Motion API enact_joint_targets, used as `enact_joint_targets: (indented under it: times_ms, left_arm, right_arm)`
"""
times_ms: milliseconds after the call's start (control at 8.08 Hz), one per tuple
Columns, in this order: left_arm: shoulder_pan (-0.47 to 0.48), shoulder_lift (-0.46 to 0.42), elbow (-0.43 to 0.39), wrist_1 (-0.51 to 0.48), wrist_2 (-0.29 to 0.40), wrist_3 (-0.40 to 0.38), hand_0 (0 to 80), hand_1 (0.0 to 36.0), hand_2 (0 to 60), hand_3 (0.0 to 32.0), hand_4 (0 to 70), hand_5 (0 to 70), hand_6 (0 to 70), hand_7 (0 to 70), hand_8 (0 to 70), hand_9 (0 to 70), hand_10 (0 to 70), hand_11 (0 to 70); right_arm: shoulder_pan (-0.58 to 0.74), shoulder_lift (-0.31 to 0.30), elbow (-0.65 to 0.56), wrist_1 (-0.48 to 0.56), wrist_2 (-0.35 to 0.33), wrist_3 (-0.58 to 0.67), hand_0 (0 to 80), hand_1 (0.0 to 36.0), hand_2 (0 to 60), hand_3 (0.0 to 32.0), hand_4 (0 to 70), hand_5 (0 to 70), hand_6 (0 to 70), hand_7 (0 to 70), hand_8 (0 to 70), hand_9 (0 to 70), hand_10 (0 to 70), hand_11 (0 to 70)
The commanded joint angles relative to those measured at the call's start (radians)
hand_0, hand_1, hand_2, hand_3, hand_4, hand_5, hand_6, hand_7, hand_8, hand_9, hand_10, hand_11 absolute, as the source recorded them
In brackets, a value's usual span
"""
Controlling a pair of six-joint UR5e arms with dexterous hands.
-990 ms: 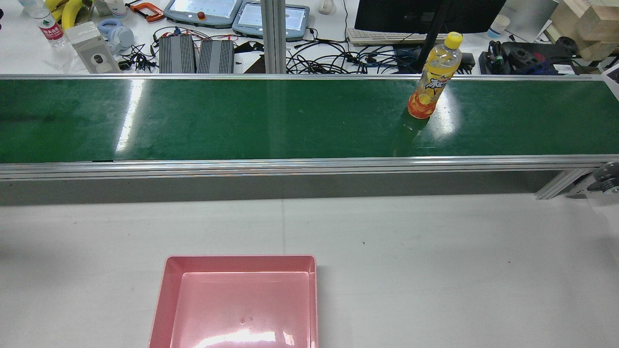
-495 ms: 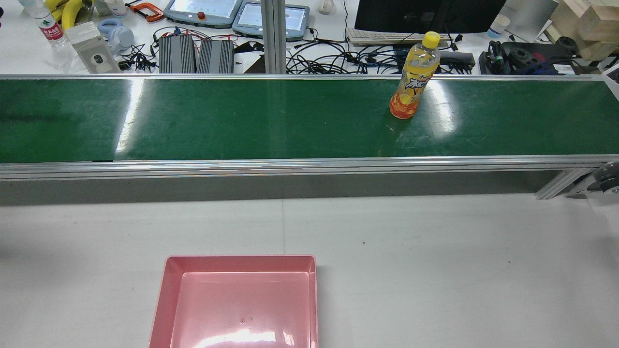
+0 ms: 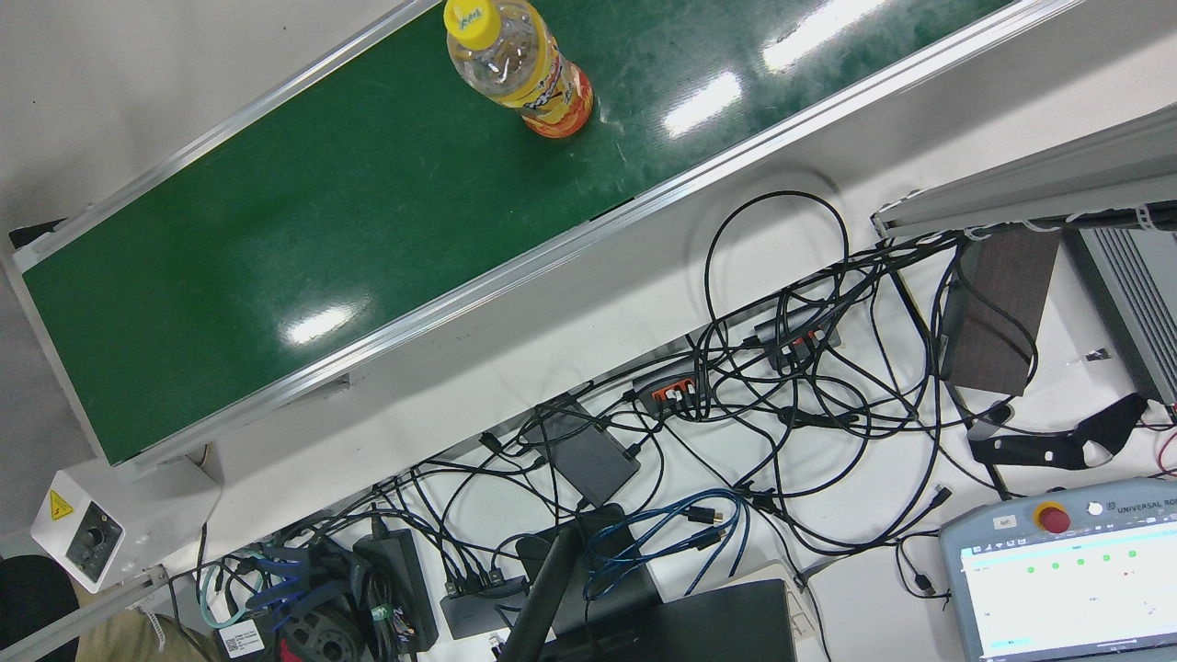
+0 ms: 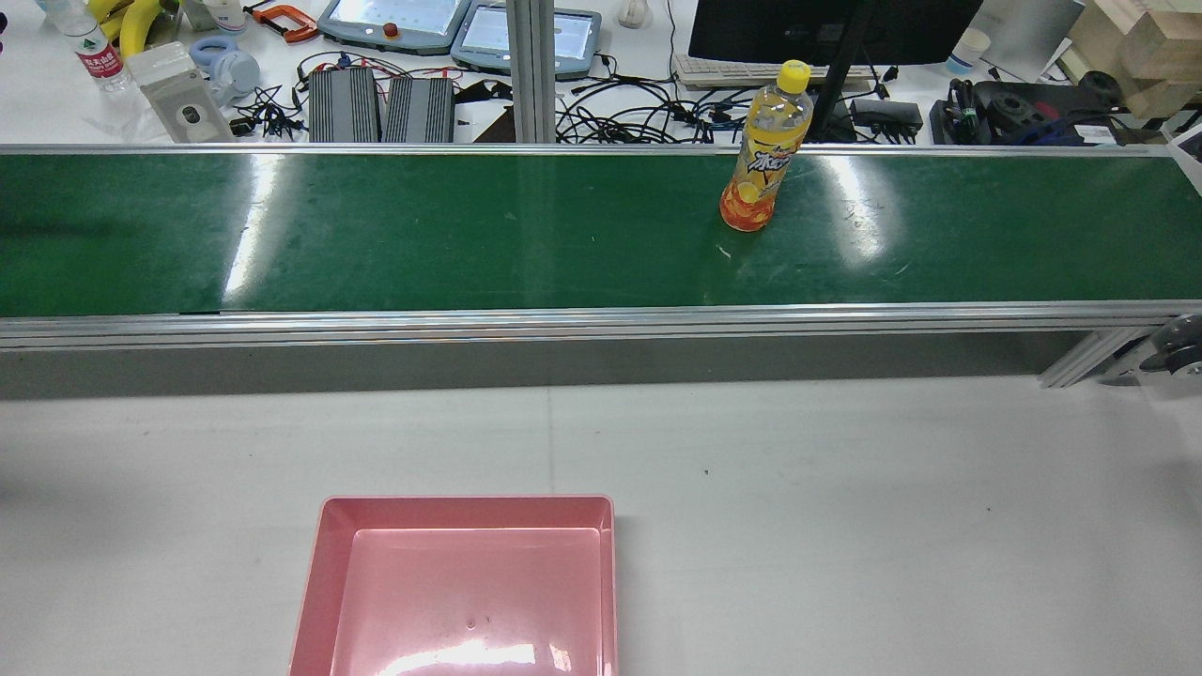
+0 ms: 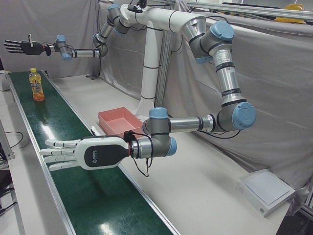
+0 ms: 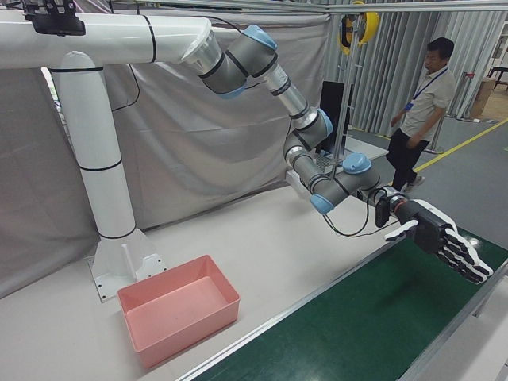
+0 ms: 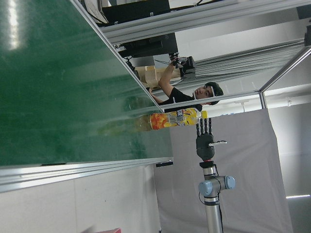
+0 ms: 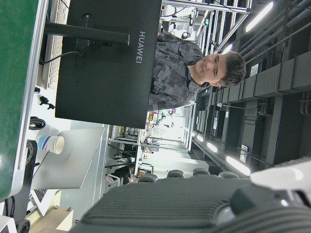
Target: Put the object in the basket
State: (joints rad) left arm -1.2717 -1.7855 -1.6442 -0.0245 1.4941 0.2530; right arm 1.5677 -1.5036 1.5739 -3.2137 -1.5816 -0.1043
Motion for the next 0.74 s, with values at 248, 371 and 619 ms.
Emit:
enact_joint_targets:
  times_ms: [248, 371, 619]
  left_arm:
    - [0.002, -0.015, 0.000, 0.009, 0.000, 0.008, 66.2, 24.4, 0.0, 0.2, 3.1, 18.7, 0.0, 6.6, 5.6, 2.4, 0.0, 2.1]
    - [0.002, -0.018, 0.000, 0.012, 0.000, 0.008, 65.7, 24.2, 0.0, 1.6, 2.9, 18.0, 0.0, 6.8, 5.6, 2.1, 0.2, 2.8]
    - [0.002, -0.018, 0.003, 0.014, 0.000, 0.011, 65.5, 23.9, 0.0, 0.2, 4.3, 18.1, 0.0, 6.5, 5.5, 2.3, 0.2, 2.9]
  right_arm:
    - [0.000, 0.000, 0.000, 0.000, 0.000, 0.000, 0.0, 0.0, 0.0, 0.0, 0.0, 0.0, 0.0, 0.0, 0.0, 0.0, 0.0, 0.0]
    - [0.000, 0.000, 0.000, 0.000, 0.000, 0.000, 0.0, 0.0, 0.0, 0.0, 0.0, 0.0, 0.0, 0.0, 0.0, 0.0, 0.0, 0.0]
    - [0.000, 0.000, 0.000, 0.000, 0.000, 0.000, 0.0, 0.0, 0.0, 0.0, 0.0, 0.0, 0.0, 0.0, 0.0, 0.0, 0.0, 0.0]
